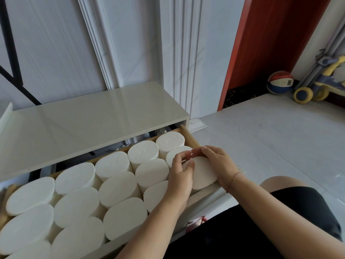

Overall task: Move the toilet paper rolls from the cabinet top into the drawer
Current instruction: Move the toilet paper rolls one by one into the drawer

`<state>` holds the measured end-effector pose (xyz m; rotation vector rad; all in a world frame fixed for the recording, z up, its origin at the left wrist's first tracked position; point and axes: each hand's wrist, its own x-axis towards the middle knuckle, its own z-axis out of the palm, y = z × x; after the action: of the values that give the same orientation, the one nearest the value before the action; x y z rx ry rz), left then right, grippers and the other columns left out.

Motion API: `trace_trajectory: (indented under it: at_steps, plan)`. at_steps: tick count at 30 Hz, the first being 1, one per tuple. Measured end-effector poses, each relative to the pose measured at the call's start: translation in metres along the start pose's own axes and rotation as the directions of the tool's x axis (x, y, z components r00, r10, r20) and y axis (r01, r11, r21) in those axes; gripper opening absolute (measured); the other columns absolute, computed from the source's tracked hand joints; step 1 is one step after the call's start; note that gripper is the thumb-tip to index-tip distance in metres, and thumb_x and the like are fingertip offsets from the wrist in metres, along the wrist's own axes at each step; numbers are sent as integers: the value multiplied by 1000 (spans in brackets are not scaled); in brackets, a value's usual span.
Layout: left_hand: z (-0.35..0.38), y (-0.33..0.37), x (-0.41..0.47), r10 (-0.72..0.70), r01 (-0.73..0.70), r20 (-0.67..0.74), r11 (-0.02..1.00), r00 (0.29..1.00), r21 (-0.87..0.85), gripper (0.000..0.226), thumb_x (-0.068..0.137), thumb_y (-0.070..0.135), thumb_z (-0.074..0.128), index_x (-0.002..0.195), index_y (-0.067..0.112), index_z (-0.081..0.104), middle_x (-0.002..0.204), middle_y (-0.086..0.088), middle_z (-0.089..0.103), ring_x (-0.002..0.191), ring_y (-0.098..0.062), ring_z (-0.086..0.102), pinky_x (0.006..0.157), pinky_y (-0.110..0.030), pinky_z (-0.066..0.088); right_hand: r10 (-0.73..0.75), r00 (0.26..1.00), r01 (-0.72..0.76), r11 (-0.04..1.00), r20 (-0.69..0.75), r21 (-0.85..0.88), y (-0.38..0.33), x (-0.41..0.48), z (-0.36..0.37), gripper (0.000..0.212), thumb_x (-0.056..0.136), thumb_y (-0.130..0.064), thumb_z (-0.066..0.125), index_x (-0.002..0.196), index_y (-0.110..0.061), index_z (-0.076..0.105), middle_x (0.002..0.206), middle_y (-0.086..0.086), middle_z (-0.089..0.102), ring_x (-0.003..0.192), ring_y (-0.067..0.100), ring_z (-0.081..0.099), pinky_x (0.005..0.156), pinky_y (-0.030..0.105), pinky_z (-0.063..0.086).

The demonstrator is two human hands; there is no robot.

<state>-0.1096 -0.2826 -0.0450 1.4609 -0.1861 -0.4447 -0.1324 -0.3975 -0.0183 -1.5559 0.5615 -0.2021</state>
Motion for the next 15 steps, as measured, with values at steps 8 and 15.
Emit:
trace_trajectory:
  at_steps: [8,15]
  plan:
    - [1,-1,1,67,-67,-6,997,998,49,22,96,15,48,111,28,57,110,11,64,93,12,56,71,0,40,-41,996,40,999,75,11,4,2,1,31,100,-13,43,105,4,68,108,25,70,106,37,65,99,48,49]
    - [-3,0,-3,71,-70,1,993,997,99,19,96,21,48,109,32,56,111,12,62,98,8,55,70,1,39,-70,991,71,998,110,1,7,2,-1,30,101,-15,43,95,-8,72,99,16,74,99,30,69,91,39,55]
